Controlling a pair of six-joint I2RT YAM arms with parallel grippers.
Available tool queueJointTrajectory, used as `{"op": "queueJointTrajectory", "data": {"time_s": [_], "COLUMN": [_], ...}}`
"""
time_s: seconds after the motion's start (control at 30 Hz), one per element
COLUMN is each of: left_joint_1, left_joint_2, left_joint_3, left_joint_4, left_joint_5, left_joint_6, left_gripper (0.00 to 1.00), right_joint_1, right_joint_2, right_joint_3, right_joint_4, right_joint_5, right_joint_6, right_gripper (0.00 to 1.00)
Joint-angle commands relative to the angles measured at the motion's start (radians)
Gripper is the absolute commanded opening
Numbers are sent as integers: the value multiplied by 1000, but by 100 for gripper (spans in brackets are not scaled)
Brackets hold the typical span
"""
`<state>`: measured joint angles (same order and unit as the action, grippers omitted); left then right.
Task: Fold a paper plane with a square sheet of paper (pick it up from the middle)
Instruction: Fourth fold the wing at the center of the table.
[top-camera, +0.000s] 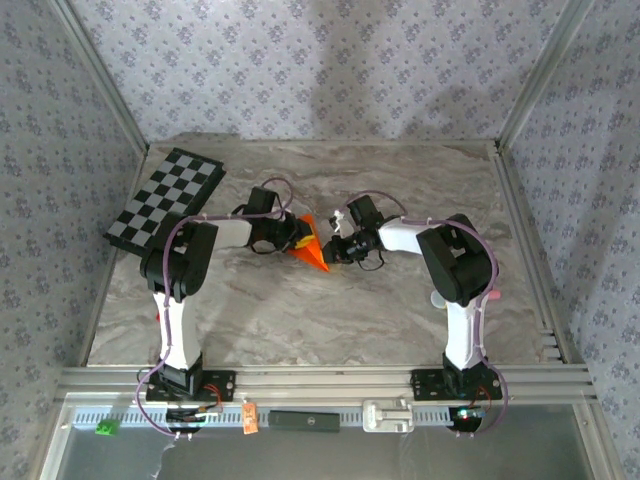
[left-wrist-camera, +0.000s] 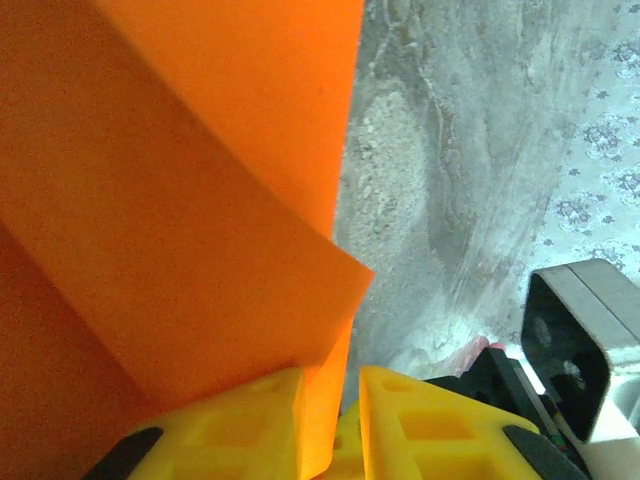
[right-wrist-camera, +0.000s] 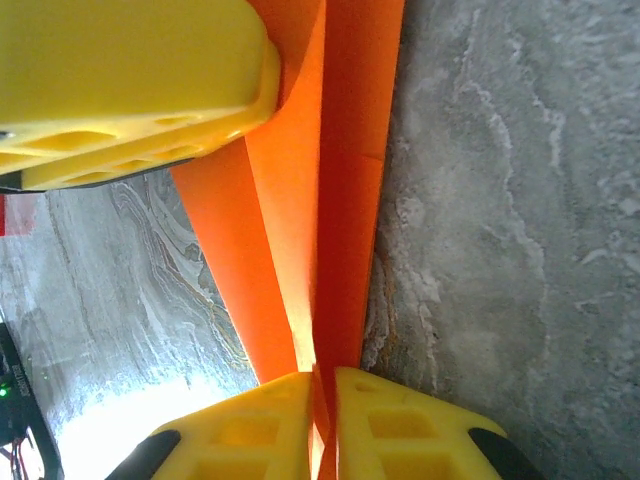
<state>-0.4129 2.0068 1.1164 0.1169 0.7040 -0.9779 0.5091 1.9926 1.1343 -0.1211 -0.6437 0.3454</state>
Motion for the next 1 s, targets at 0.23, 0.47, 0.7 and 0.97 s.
{"op": "queueJointTrajectory", "data": {"time_s": [0.23,0.47,0.7,0.97], "left_joint_1": [-18,-21,-21,-23], "left_joint_2": [17,18,-94,-136], "left_joint_3": [62,68,30,-55], "left_joint_4": [-9,-16,-25,-38], "left_joint_5": [42,40,-5,-42], "left_joint_6": [25,31,56,66], "left_gripper": [21,22,23,22], "right_joint_1": [9,11,12,12], "right_joint_2": [63,64,64,70], "right_joint_3": [-4,-4,1,2], "right_joint_4": [-94,-101,-103,-100], "right_joint_5": [90,112,119,122], "right_joint_6": [-46,-48,-42,-37], "right_gripper": [12,10,10,10]}}
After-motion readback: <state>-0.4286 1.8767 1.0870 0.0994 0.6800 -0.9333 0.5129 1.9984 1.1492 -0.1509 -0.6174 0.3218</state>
